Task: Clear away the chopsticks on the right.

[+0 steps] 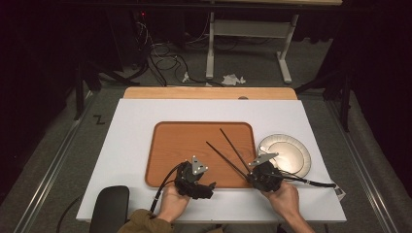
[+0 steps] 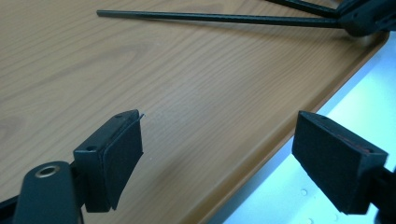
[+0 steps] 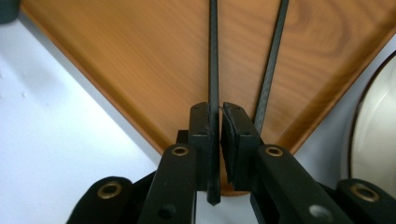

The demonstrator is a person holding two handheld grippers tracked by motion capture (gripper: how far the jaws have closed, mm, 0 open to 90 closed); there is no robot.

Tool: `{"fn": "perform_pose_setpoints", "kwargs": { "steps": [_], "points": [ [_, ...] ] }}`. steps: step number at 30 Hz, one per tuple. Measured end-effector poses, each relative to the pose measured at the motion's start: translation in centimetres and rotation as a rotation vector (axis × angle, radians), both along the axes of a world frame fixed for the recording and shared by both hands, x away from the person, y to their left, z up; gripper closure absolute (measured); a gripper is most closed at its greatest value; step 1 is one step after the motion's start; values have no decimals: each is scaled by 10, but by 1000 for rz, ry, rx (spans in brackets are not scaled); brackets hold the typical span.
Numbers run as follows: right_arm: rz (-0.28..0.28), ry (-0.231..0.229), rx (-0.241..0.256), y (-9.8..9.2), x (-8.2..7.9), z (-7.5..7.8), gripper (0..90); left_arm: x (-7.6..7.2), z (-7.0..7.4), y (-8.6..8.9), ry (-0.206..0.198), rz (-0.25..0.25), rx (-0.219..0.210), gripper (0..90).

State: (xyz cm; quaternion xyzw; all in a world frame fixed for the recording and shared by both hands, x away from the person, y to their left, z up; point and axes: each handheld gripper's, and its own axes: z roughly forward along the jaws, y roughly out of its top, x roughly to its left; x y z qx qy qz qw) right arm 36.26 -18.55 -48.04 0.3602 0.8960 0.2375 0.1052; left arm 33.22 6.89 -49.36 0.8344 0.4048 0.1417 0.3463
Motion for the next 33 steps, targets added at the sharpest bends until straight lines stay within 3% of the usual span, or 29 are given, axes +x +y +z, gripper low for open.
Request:
{"fn": "perform_pose_setpoints", "kwargs": {
  "steps": [5,10,13,16,23,26,30,33],
  "points": [
    [10,-31,31,0,1,5,840,-2,-1,3,3,11,1,165],
    [55,-20,45,7,2,4,860,-3,-1,6,5,25,-1,165],
    [88,-8,23,11,5,0,859,-4,-1,8,8,32,0,165],
    [80,5,3,13,8,-4,855,-5,-2,10,10,39,-1,165],
    [75,1,6,15,14,-7,824,-7,-2,14,14,54,-2,165],
    [82,-25,6,14,16,-5,824,-8,-2,15,14,60,-4,165],
    [74,-82,62,6,14,11,804,-9,-2,18,15,65,-2,165],
    [67,-105,27,1,13,14,767,-9,-2,18,16,67,-2,165]
  ]
}}
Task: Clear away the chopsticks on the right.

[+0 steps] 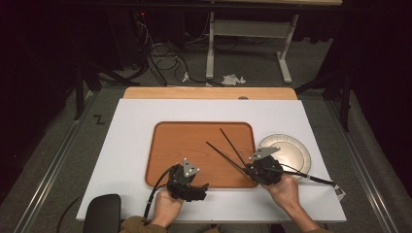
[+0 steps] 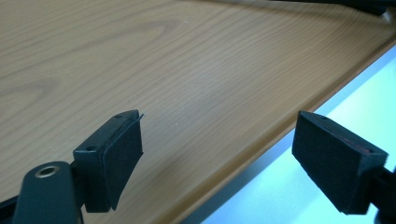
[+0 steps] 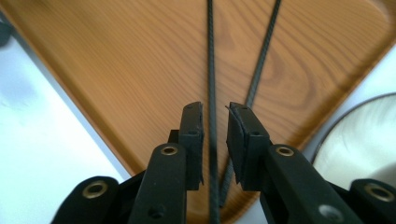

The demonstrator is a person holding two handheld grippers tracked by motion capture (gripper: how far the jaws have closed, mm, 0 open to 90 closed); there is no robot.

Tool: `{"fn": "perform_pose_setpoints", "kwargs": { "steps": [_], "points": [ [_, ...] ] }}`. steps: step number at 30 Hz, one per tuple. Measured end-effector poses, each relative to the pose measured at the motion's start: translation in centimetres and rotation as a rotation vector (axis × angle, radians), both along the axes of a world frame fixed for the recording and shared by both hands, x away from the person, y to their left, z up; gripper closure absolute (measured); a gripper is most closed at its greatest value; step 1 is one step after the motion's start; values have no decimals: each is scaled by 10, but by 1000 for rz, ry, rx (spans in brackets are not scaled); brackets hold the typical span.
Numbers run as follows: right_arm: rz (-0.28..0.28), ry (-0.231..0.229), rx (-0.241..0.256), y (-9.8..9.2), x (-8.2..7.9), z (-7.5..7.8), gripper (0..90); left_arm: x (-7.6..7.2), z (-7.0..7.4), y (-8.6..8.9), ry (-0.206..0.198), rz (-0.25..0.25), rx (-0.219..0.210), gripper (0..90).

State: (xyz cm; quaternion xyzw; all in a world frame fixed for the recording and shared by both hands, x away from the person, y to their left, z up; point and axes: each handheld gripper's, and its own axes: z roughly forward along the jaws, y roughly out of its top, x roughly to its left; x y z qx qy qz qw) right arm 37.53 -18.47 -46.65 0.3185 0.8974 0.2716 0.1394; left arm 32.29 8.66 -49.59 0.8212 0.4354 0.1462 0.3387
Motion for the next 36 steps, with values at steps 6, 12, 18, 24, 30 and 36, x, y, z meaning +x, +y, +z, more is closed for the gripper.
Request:
{"fn": "perform_pose_setpoints", "kwargs": {
  "steps": [6,12,18,24,30,36],
  "points": [
    [8,64,-76,9,5,-15,823,0,0,-1,1,-1,0,165],
    [-38,64,-71,12,10,-18,857,0,-1,-1,5,-5,3,165],
    [-82,60,-88,13,13,-22,850,0,-1,-1,1,-1,-1,165],
    [-79,33,-71,11,10,-17,824,0,0,-1,5,-9,-8,165],
    [-50,20,-59,9,8,-14,826,0,0,0,6,-7,-8,165],
    [-35,1,-35,4,3,-7,794,0,0,0,6,-8,-7,165]
  ]
}}
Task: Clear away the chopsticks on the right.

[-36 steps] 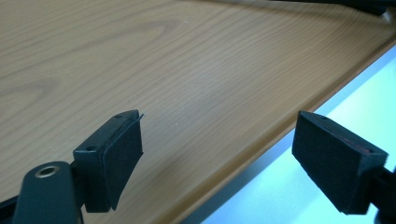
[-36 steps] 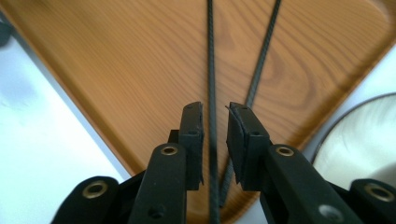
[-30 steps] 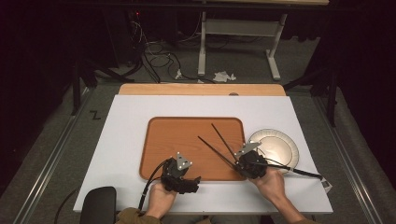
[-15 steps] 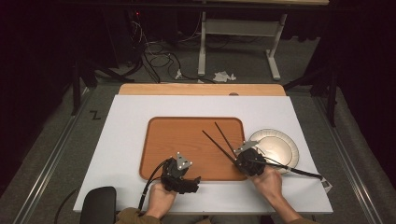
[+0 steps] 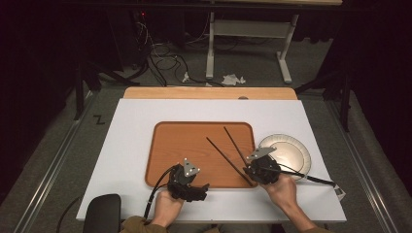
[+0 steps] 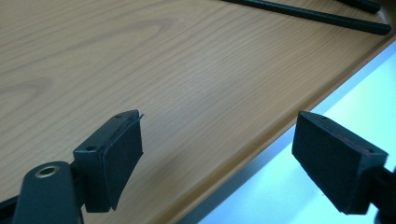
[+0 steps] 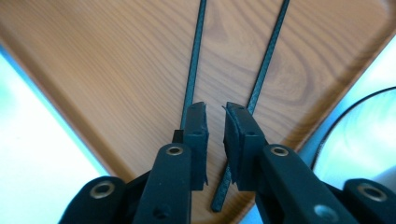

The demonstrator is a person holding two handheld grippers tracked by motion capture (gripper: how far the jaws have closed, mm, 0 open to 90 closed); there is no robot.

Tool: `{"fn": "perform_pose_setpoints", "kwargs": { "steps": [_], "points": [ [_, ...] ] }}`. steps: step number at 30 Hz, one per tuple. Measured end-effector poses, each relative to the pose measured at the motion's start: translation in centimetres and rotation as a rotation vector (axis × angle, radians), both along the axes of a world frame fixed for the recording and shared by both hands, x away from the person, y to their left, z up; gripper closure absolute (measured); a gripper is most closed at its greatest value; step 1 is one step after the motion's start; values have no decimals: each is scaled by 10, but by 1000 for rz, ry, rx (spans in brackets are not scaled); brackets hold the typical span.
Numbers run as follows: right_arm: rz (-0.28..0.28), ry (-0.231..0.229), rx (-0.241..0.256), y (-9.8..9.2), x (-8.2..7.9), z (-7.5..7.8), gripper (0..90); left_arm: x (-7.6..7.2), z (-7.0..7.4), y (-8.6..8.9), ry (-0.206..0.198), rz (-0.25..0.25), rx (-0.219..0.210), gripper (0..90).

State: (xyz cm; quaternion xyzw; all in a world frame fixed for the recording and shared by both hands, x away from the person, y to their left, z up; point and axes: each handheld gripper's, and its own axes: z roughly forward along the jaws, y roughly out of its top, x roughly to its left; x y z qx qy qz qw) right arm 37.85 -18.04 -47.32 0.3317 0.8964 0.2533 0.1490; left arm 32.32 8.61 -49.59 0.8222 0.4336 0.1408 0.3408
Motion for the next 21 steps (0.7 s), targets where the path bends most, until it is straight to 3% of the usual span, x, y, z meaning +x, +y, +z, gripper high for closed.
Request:
{"fn": "perform_pose_setpoints", "kwargs": {
  "steps": [10,21],
  "points": [
    [30,-58,92,-22,-19,21,719,0,2,1,-9,8,-7,165],
    [28,-67,160,-49,-32,25,675,-1,2,2,-18,10,-10,165]
  ]
}}
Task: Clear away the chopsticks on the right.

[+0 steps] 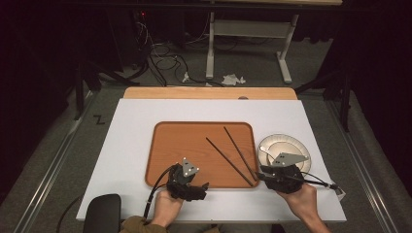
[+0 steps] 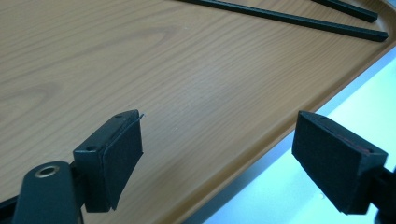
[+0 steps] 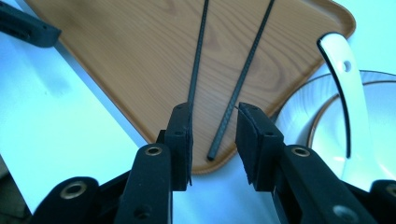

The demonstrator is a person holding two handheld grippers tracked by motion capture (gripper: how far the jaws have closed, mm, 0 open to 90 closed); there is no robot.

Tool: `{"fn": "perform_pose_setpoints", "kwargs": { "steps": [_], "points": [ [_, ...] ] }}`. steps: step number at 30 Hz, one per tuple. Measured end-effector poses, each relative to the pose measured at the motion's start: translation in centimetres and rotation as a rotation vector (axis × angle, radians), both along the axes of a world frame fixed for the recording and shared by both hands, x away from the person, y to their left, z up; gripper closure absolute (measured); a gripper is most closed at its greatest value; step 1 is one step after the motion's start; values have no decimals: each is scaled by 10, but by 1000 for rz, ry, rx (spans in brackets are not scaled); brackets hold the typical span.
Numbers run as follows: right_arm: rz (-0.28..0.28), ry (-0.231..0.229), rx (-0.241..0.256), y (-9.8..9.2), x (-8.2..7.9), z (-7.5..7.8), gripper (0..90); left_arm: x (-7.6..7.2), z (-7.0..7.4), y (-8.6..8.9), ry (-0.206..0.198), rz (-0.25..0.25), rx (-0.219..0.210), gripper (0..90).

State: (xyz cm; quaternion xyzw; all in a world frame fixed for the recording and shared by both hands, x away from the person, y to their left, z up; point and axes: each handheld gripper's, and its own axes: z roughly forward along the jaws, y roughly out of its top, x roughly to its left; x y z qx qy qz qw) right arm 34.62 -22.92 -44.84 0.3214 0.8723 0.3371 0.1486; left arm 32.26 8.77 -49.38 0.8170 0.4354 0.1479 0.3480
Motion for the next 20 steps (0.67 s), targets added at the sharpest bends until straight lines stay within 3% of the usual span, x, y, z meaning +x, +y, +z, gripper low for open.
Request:
{"fn": "perform_pose_setpoints", "kwargs": {
  "steps": [9,20],
  "points": [
    [6,35,22,-10,-4,-7,664,0,0,0,-5,2,0,165],
    [19,42,-10,-6,-5,-14,647,0,0,0,-6,0,2,165]
  ]
}}
